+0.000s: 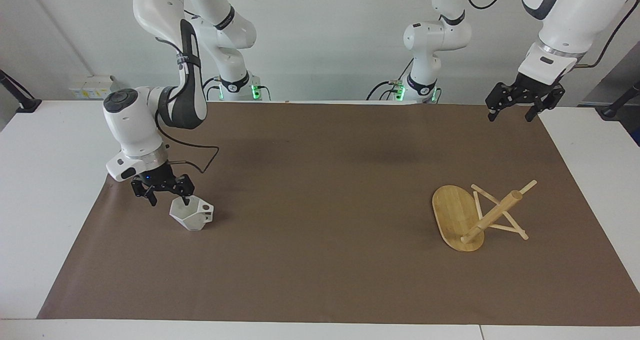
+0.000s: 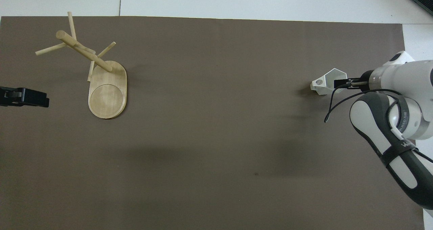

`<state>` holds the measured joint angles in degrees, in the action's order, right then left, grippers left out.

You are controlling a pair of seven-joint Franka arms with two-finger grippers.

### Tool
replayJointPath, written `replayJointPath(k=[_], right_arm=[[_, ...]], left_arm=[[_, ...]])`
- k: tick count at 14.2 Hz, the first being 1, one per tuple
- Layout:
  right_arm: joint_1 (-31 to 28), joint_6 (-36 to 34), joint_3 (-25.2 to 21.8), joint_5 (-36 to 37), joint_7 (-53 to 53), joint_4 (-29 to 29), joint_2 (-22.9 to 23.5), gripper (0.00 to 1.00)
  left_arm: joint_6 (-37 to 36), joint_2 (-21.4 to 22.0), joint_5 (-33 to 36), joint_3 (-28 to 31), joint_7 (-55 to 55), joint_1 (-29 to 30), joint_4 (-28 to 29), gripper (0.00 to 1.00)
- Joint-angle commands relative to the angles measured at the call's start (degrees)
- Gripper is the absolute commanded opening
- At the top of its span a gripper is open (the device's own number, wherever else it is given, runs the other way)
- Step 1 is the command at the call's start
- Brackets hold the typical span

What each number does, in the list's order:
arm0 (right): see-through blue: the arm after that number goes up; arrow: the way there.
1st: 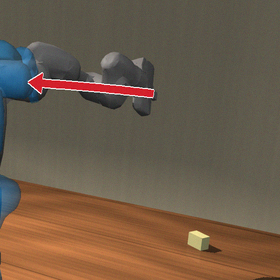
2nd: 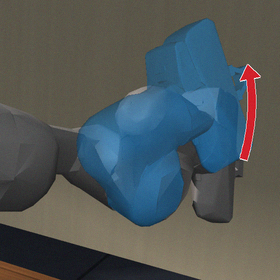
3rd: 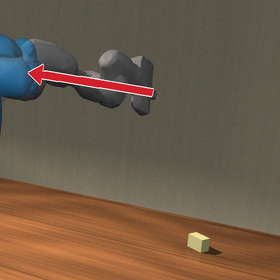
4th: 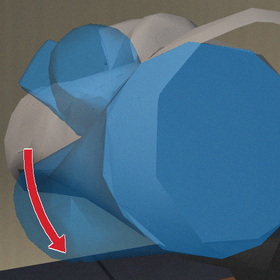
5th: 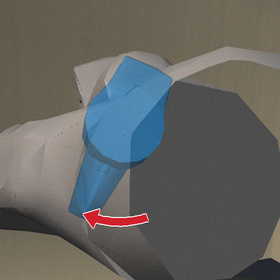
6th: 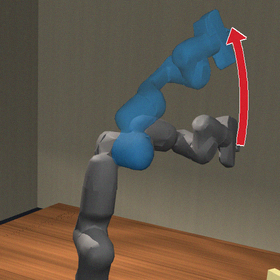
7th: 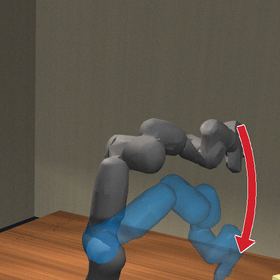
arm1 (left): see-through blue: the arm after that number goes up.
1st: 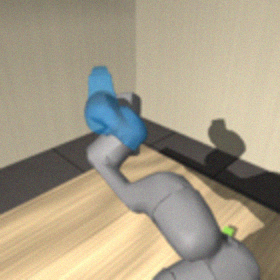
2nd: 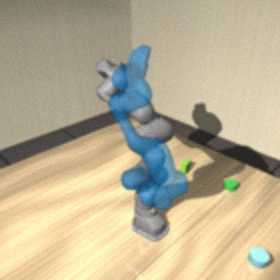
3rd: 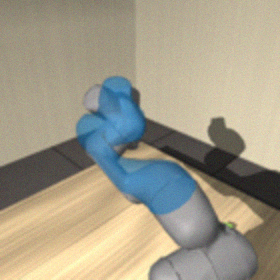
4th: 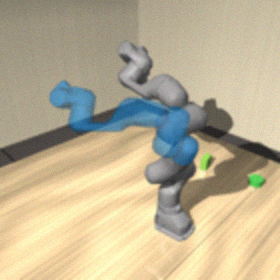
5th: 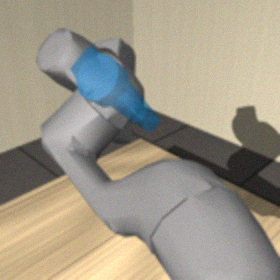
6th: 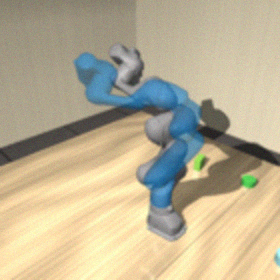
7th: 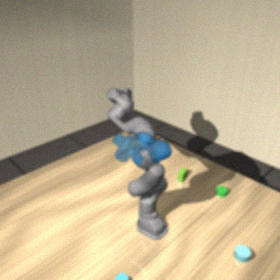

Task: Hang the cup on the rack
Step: 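Close the right gripper on the white cup's rim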

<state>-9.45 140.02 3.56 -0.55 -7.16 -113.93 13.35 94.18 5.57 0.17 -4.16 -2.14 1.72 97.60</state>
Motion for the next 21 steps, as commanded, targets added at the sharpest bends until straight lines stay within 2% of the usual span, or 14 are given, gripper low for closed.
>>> replayJointPath(k=[1,5,14,16,21], right_arm=[[-0.7,1.5,0.4,0.9,-0.6,-1.6,-0.6,1.0],[-0.8,3.5,0.4,0.9,-0.5,-1.6,1.1,1.0],[-0.9,3.0,0.4,0.9,-0.6,-1.3,1.1,0.98],[-0.9,2.7,0.4,0.9,-0.6,-1.2,1.1,0.83],[-0.9,2.6,0.4,0.9,-0.5,-0.9,1.1,0.38]], left_arm=[[-0.7,0.5,1.1,-0.5,0.6,0.5,0.4,1.0],[-0.7,0.5,1.1,-0.5,0.6,0.5,0.4,1.0],[-0.7,0.5,1.1,-0.5,0.6,0.5,0.4,1.0],[-0.7,0.5,1.1,-0.5,0.6,0.5,0.4,1.0],[-0.7,0.5,1.1,-0.5,0.6,0.5,0.4,1.0]])
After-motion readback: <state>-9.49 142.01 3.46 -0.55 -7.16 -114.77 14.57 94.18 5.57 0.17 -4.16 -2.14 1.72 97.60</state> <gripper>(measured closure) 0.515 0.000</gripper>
